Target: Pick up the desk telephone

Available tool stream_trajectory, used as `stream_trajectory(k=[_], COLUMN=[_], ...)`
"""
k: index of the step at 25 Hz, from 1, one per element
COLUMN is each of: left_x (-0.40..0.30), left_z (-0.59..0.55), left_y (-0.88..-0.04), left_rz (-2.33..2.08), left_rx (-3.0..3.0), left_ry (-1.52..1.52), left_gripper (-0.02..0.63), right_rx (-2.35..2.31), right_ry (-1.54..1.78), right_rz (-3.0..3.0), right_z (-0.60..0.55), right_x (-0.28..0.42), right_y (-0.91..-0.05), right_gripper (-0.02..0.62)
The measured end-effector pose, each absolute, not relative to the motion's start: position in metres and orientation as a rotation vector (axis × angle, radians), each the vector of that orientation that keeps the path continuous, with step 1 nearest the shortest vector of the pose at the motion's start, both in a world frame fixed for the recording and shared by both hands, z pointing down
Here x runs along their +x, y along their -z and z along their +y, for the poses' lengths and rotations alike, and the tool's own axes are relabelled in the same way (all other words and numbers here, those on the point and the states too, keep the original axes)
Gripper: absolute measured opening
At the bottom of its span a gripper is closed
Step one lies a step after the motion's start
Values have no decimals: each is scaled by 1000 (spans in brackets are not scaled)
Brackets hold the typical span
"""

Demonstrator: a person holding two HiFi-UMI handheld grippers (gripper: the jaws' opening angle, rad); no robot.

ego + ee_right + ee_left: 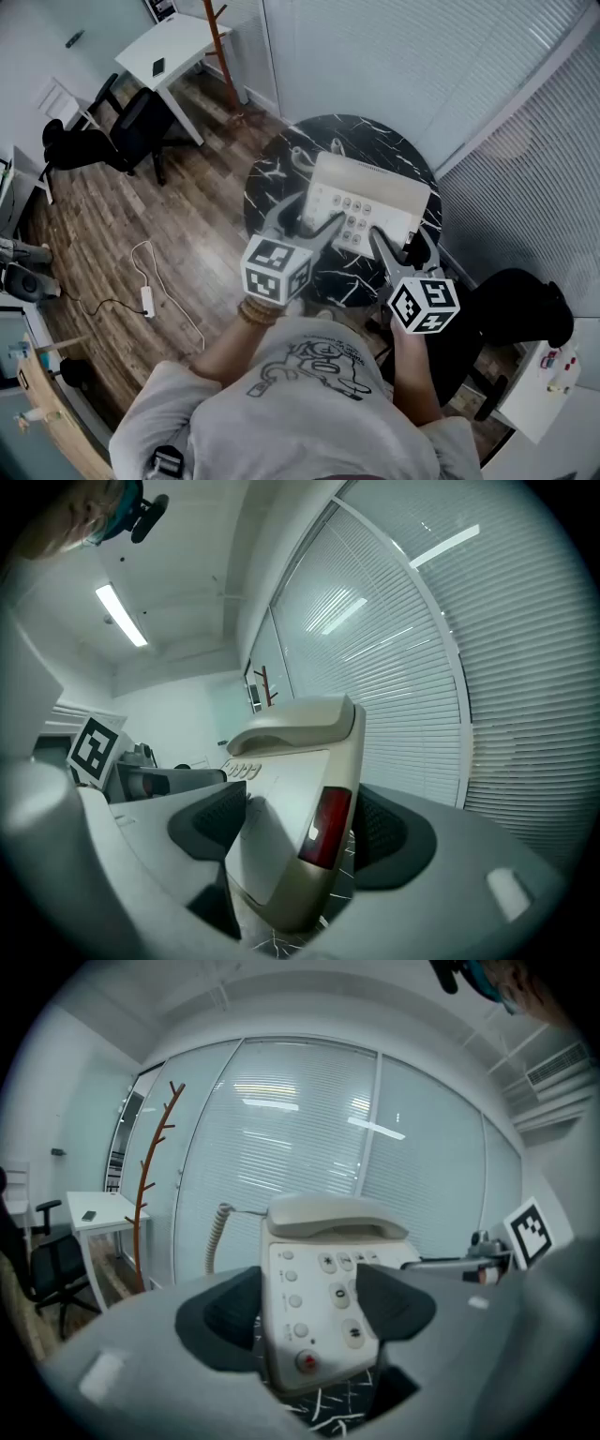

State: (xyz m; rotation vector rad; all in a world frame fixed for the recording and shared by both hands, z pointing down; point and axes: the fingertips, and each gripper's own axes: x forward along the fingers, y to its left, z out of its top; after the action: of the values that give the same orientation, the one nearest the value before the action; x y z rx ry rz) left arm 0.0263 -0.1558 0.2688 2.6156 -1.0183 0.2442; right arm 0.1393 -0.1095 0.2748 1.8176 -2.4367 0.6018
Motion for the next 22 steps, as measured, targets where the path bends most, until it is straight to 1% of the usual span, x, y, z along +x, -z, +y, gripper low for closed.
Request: stream_trajectory(k=[22], left_x=[17], left_z=[-153], left_y=[-275], left_rz=[-1016], left_rx=[2590], left_ry=[-233], left_gripper=[313], right_rx=[1821], right_ry=[-591], right_rz=[-2434], right_z=[-107], right_x=[130], right_y=[-277], right_gripper=[342])
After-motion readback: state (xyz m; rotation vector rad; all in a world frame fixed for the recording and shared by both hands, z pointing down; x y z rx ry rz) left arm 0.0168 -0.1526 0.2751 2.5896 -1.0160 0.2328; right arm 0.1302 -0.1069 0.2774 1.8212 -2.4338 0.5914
